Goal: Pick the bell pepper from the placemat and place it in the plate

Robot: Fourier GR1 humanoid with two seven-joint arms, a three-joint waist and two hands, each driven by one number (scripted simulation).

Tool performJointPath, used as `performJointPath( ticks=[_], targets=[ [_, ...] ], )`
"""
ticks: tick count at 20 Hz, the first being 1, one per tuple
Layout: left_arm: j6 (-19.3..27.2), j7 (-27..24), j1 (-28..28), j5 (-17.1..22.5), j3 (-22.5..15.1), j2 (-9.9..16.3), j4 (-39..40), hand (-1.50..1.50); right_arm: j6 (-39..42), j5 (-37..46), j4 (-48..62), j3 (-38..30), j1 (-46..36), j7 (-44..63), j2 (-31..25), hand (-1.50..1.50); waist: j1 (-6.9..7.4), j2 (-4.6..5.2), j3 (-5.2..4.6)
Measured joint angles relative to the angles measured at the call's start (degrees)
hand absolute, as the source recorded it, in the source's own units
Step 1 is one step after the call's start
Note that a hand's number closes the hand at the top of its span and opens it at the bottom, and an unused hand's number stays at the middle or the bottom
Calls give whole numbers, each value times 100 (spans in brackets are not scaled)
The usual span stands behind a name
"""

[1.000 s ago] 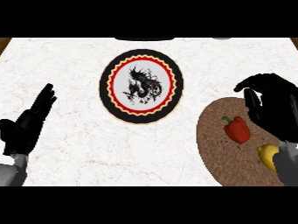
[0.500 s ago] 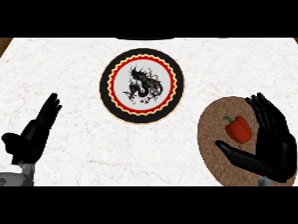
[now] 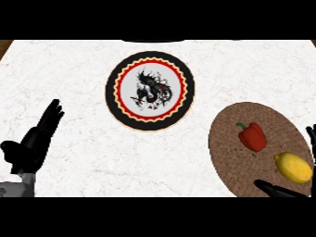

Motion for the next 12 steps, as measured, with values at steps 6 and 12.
performJointPath(
  ticks=[6, 12],
  targets=[
    [2, -5, -94, -62, 45, -55, 77, 0, 202, 689, -320, -77, 393, 1024, -994, -150, 4, 6, -5],
    [-7, -56, 107, -201, 52, -149, -64, 0, 531, 1114, -571, 43, 406, 2077, -1366, -150, 43, 4, -1]
  ],
)
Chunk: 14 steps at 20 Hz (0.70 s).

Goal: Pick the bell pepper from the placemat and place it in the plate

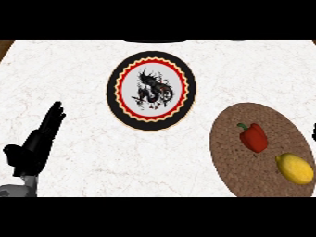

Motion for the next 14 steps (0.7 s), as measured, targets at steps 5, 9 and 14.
performJointPath(
  ticks=[5, 9, 14],
  targets=[
    [-79, 197, -111, -69, 115, -38, -82, 0, 236, 324, 25, 20, -209, 696, -51, -150, -1, 1, 2],
    [-123, 121, -195, -175, 166, -188, 88, 0, 388, 691, 239, 76, -559, 1188, -54, -150, 5, 4, 2],
    [-279, 141, -152, -267, 346, -222, 77, 0, 612, 1128, 602, 173, -887, 1378, 140, -150, 8, 3, 4]
  ],
)
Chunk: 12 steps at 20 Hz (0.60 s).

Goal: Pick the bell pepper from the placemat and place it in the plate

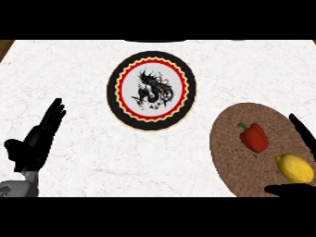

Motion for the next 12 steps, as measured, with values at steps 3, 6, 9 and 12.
performJointPath(
  ticks=[3, 6, 9, 12],
  targets=[
    [31, -28, -158, -124, 54, -156, 165, 0, 93, 210, 347, 55, -340, 85, 183, -150, -1, 1, 0],
    [28, 42, -27, -268, 51, -280, -13, 0, 163, 456, 592, 68, -543, 102, 367, -150, 3, 0, 1],
    [-10, 92, -100, -372, 131, -352, 21, 0, 118, 741, 923, 35, -696, 4, 522, -150, -1, -1, 1],
    [-189, 139, 53, -348, 269, -262, -165, 0, 25, 993, 1266, 1, -856, -41, 663, -150, 6, -9, -12]
  ],
)
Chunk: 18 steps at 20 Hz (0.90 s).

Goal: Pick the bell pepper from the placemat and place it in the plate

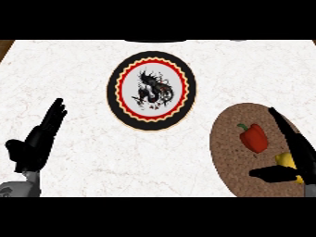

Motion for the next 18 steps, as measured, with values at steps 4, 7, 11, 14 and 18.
performJointPath(
  ticks=[4, 7, 11, 14, 18],
  targets=[
    [-99, 26, -4, -84, 124, -63, -21, 0, 90, 149, 317, -134, -217, -138, 78, 150, -5, -14, -26],
    [-85, 21, 93, -143, 111, -148, -133, 0, 306, 173, 522, -93, -427, -325, 62, 150, -1, -24, -42],
    [-221, -90, -34, -161, 257, -122, 109, 0, 309, 363, 783, -48, -625, -624, 143, 150, -13, -39, -71],
    [-205, 81, -9, -190, 257, -169, -66, 0, 301, 394, 913, -109, -721, -820, 185, 150, -10, -45, -75],
    [-228, 8, 31, -251, 284, -222, -22, 0, -32, 578, 829, -156, -667, -1085, 297, 150, -20, -41, -67]
  ],
)
